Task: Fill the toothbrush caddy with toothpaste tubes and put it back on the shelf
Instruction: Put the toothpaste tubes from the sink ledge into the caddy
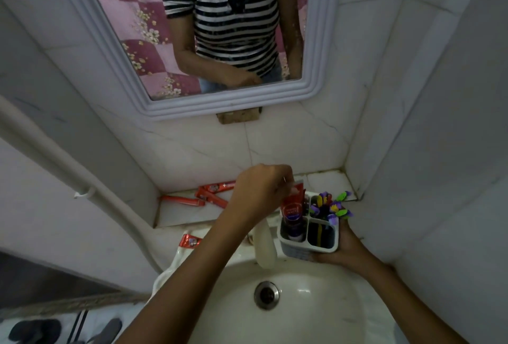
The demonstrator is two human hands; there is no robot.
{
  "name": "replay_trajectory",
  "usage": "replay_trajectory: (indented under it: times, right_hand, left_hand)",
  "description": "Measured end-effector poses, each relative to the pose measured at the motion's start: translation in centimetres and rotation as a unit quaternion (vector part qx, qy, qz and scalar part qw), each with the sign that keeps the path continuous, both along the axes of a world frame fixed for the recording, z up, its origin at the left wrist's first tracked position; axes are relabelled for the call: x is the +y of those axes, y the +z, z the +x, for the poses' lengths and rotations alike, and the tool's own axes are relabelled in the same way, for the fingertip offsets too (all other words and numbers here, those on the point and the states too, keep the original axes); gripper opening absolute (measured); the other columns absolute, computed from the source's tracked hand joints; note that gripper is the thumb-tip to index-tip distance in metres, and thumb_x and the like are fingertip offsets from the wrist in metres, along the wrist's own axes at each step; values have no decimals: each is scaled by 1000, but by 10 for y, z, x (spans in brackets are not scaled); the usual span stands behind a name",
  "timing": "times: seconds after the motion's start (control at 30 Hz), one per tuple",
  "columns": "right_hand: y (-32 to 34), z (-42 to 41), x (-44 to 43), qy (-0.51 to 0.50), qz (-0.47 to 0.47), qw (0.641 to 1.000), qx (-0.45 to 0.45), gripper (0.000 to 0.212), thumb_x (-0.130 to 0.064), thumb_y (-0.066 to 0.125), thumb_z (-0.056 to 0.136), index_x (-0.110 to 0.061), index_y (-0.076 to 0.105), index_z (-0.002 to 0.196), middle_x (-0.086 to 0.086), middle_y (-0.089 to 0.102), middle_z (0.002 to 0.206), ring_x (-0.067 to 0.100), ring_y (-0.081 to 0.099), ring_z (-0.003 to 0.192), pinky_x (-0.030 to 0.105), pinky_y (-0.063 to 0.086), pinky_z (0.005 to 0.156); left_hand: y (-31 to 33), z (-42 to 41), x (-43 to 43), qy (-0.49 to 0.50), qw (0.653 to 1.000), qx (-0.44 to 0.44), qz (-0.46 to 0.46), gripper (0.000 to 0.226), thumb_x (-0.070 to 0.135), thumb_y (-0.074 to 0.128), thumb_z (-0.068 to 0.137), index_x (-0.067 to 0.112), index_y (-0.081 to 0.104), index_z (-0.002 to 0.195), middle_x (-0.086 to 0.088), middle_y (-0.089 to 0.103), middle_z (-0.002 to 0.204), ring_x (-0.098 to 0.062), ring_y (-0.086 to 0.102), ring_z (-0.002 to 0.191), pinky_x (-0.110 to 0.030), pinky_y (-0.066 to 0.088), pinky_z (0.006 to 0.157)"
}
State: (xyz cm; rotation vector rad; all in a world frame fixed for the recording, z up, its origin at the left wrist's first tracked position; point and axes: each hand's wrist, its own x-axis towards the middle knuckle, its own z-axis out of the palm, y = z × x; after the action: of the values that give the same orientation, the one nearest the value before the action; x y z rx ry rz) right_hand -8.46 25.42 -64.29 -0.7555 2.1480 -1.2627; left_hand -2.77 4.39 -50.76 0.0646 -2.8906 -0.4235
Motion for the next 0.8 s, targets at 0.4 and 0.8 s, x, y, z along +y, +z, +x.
replay_trajectory:
  times: [0.4, 0.8]
  right_hand:
    - [-7, -5, 1, 33, -30, 999, 18, 89, -56, 88, 35, -62, 43, 111, -6, 65, 105, -2, 66, 94, 20, 54, 85]
    - [-4, -2, -4, -17, -34, 996, -77, 96, -24, 92, 49, -30, 28, 120, -17, 49, 113, -2, 59, 101, -1, 46, 75]
  left_hand:
    - [-49, 27, -91, 160, 970, -118, 142, 20, 17, 59, 90, 21, 70, 107, -2, 72, 108, -14, 64, 88, -31, 51, 78]
    - [-137, 85, -131, 82, 922, -303, -225, 32, 44, 61, 84, 27, 60, 111, 2, 62, 116, -19, 52, 111, -35, 39, 93]
